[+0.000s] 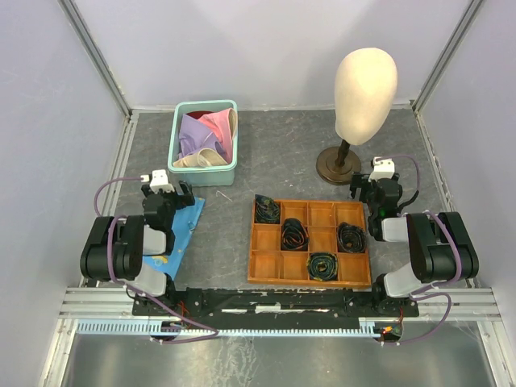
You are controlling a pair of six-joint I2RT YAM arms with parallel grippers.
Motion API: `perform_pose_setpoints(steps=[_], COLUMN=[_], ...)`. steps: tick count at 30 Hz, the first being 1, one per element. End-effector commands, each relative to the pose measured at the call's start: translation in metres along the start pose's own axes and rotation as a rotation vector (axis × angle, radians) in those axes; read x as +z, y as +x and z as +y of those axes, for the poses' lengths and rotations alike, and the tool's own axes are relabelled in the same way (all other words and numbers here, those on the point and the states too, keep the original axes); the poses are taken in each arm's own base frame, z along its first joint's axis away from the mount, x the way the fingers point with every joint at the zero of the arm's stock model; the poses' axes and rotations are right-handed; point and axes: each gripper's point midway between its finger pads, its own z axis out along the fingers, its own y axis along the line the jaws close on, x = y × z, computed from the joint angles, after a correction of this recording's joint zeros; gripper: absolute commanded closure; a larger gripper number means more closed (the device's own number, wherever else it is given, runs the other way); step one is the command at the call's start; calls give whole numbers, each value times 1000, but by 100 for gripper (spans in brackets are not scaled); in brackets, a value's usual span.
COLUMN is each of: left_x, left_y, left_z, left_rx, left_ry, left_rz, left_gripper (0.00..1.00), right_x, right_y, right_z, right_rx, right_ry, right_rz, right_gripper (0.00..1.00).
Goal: Stack the hats
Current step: Move the bin to the center of the board.
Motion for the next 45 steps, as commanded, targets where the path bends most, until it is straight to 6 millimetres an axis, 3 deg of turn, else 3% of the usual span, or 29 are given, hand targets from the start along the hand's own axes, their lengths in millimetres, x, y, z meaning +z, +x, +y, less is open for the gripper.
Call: perform_pose_setpoints(steps=[1,3,7,11,15,16,18,20,23,25,26,35,39,43,45], left_x=[10,16,15,-12,-40,-47,-53,-54,-33,-11,1,77,120,155,172], left_y=[-44,-52,-93,-135,-144,-144,-141,-145,-151,-154,-162,-155,-131,-138,-132], left_z=[15,18,5,3,20,26,38,48,44,39,38,52,57,58,54], left_rx=[11,9,-9,-74,-127,-147,-172,-205,-198,-212,-232,-458,-559,-605,-632], left_ry=[-105,-131,-85,-98,-204,-246,-327,-400,-392,-376,-365,-254,-204,-155,-119], left_rz=[-66,-7,-5,-102,-145,-143,-112,-82,24,100,123,273,390,344,364], left_gripper=[1,1,1,1,0,6,31,44,71,94,97,97,97,97,97], right_x=[1,-4,-22,-49,-74,-77,-84,-91,-103,-110,-114,-131,-139,-150,-157], right_y=[-21,-28,-53,-69,-83,-87,-96,-106,-117,-124,-128,-155,-161,-167,-169], right_z=[-2,-10,-8,-1,2,3,4,5,2,-2,-4,12,11,8,5], right_rx=[3,20,45,104,117,121,134,150,202,254,275,390,372,356,350], right_ry=[14,61,51,10,-19,-27,-33,-32,-3,35,53,-19,-22,-13,-3], right_rz=[-69,-50,10,11,-16,-18,-12,5,66,93,100,94,100,100,103], right_gripper=[1,1,6,8,9,10,16,30,57,82,85,90,93,94,95])
